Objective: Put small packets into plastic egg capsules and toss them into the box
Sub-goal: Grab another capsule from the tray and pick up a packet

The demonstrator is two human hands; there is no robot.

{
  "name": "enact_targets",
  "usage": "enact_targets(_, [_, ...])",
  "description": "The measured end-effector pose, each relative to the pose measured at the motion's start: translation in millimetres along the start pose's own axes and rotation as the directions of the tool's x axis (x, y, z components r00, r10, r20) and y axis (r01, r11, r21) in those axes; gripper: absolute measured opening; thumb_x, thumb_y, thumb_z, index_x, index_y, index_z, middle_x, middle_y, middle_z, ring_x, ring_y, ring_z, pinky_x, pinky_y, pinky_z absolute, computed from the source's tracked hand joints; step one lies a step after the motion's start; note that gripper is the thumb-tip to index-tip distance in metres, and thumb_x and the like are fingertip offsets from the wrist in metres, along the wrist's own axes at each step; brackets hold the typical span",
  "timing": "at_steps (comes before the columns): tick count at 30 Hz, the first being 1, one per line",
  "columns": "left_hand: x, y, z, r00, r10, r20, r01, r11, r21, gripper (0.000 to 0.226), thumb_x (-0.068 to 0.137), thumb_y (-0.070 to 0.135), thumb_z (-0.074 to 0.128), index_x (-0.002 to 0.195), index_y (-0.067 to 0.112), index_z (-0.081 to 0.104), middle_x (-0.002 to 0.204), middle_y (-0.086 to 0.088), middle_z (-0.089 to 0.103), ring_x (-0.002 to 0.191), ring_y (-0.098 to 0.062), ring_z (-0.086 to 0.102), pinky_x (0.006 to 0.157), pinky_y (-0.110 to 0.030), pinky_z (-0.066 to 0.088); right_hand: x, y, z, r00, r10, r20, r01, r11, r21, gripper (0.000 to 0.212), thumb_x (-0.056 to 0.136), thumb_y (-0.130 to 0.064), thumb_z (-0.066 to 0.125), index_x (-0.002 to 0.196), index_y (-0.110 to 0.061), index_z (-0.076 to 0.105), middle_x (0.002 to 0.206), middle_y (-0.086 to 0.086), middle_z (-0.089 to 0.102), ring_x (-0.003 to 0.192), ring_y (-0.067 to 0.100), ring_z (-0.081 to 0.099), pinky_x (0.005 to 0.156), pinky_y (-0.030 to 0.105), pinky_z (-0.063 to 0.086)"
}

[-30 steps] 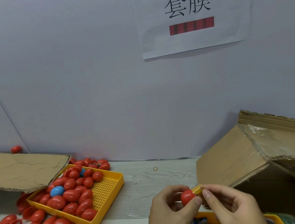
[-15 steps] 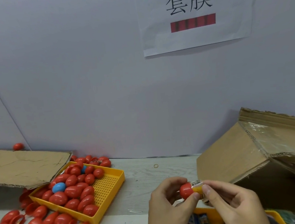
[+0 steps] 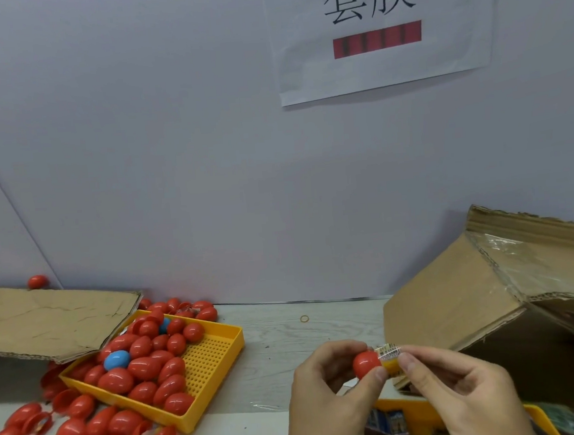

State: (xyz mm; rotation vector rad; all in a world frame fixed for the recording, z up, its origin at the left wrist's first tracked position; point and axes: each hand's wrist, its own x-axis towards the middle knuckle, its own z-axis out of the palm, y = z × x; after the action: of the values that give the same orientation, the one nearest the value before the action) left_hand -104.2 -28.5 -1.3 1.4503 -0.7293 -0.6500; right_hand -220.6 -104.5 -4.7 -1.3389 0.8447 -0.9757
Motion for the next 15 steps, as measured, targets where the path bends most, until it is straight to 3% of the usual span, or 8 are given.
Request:
enact_targets(4, [-1, 2, -1, 0.999, -0.039, 0.015, 0.039, 0.999, 0.002, 0.025, 0.073, 0.000, 0.082, 0.089, 0.017, 0.074, 0.085, 0.004, 0.078, 0.085, -0.012, 0.074, 0.078, -0.021, 0.057, 0, -1, 0, 1.000, 0.000, 0.028, 0.000, 1.000, -0.014, 0.020, 0.071, -0.004, 0.077, 0.063, -0.023, 0.078, 0.076, 0.000, 0.076, 0.091, 0.022, 0.068, 0.071, 0.031, 0.053])
enact_targets(7, [-1, 3, -2, 0.998, -0.058, 0.015, 0.058, 0.998, -0.020, 0.023, 0.075, -0.001, 0.080, 0.090, 0.015, 0.075, 0.086, -0.002, 0.078, 0.086, -0.020, 0.074, 0.082, -0.028, 0.059, -1, -2, 0, 0.999, -0.037, 0.006, 0.037, 0.999, -0.002, 0.026, 0.072, 0.000, 0.076, 0.059, -0.023, 0.077, 0.073, 0.001, 0.076, 0.085, 0.022, 0.070, 0.069, 0.031, 0.054])
enact_targets(12, [-4, 2, -2, 0.998, -0.053, 0.027, 0.054, 0.998, -0.027, 0.022, 0.077, 0.001, 0.080, 0.092, 0.017, 0.075, 0.089, -0.005, 0.078, 0.087, -0.022, 0.074, 0.084, -0.033, 0.059, -2, -4, 0, 0.999, -0.039, 0.026, 0.039, 0.999, 0.008, 0.024, 0.071, -0.001, 0.077, 0.060, -0.022, 0.076, 0.077, -0.005, 0.076, 0.081, 0.013, 0.070, 0.065, 0.020, 0.052])
enact_targets(15, [-13, 19, -2, 0.997, -0.034, 0.068, 0.034, 0.999, -0.004, 0.022, 0.077, -0.004, 0.078, 0.089, 0.014, 0.075, 0.090, -0.011, 0.077, 0.090, -0.029, 0.072, 0.087, -0.035, 0.058, -2, -3, -1, 0.997, -0.063, 0.039, 0.064, 0.998, -0.007, 0.022, 0.071, 0.002, 0.076, 0.061, -0.018, 0.078, 0.080, -0.004, 0.076, 0.081, 0.014, 0.070, 0.072, 0.029, 0.053])
